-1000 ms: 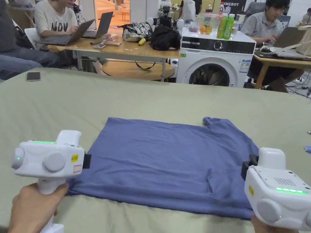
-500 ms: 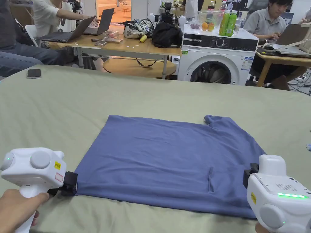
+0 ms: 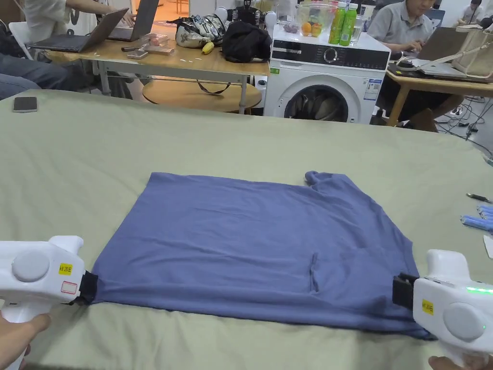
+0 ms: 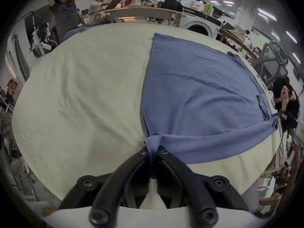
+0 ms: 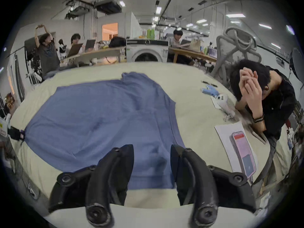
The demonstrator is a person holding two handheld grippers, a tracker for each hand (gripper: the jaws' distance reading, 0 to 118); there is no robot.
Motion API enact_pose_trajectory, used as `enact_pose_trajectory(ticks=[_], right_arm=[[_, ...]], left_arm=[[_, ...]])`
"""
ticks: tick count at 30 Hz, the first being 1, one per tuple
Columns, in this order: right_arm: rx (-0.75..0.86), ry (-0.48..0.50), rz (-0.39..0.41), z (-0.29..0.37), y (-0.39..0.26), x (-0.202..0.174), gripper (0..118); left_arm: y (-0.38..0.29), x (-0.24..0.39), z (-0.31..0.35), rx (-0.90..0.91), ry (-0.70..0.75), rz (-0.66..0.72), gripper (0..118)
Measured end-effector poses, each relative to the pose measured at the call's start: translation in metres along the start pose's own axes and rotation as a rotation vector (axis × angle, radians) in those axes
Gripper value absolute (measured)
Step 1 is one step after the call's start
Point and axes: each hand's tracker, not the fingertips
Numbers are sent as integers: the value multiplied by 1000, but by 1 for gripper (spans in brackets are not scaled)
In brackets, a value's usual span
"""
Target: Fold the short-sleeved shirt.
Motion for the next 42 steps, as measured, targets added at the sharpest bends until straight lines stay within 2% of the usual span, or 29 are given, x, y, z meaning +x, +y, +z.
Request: enact_pose_trajectory(ticks=[3,6,9,11,18,24,30,35,42], right_arm=[[-74,-2,43,-7,-14,7,47],[-166,1,31,-26,-31,9,45],[-156,57,8,-34,-41,8,19],[-139,42,16,-30,-40,3,0],[-68,82,6,-5,-11,4,0],[0,101,-29,2,40,6,0],[23,83,-69,-32,94,10,0],[12,91,-88,-77,131,5,0],[-60,67,-23,-143,159,-1,0]], left_arm=[[1,0,-2,2,8,-4,0],[1,-2,-3,10,9,6,0],[0,-2,-1,19,7,13,0],[0,-6,-1,27,1,21,0],[17,-7,22,143,-59,55,0],[70,-6,38,244,-103,70,0],[128,-8,26,297,-95,90,0],[175,-12,-9,269,-93,110,0],[203,-8,-60,185,-76,93,0]])
